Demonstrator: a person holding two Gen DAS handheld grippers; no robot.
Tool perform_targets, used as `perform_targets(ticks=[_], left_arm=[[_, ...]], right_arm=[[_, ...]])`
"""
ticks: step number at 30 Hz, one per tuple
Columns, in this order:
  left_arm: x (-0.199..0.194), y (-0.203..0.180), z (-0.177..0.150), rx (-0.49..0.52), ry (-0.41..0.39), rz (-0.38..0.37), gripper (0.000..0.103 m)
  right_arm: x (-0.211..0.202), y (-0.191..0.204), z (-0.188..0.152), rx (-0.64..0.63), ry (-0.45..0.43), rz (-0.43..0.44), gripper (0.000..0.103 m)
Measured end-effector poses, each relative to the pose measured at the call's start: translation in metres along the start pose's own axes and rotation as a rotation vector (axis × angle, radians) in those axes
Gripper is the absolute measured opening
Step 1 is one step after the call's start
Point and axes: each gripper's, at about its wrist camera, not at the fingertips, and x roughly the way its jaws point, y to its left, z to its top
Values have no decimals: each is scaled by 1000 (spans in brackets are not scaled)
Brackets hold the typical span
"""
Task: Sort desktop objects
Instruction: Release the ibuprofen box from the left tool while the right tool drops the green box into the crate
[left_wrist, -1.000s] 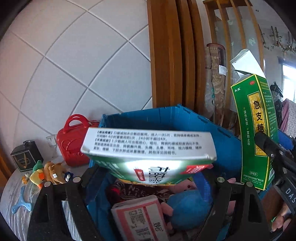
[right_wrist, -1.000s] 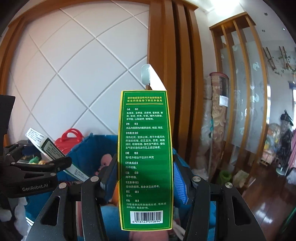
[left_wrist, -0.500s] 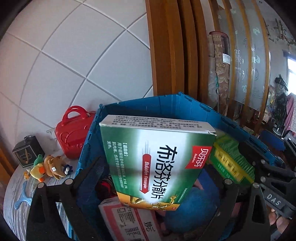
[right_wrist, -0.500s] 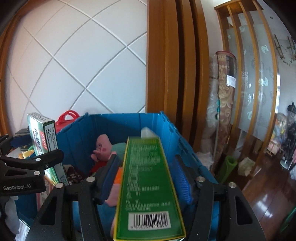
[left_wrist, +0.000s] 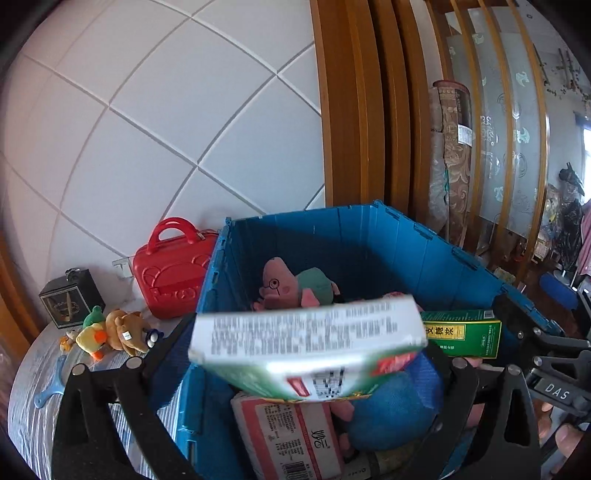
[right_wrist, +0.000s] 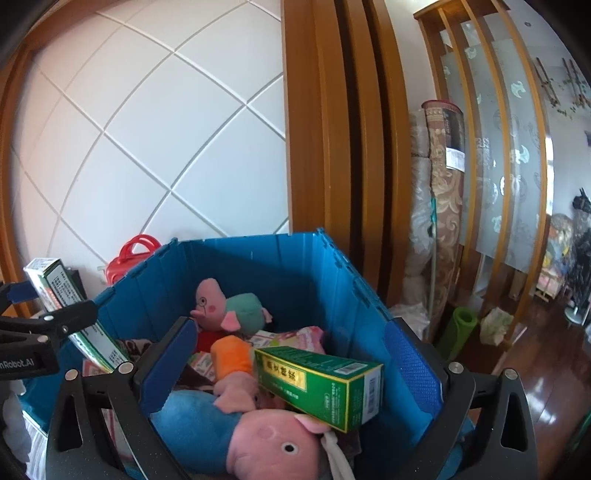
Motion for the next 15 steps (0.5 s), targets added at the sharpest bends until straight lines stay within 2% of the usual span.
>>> perform_targets(ticks=[2,6,15], left_arm=[[-8,5,3,-6,-39,21,103],[-2,4,0,9,20,-11,103],[-21,15,-14,1,22,-4,103]], right_arm=[[-3,3,1,0,-6,5,103],[-4,12,2,0,4,8,103],[-19,22,-3,-6,14,10,103]])
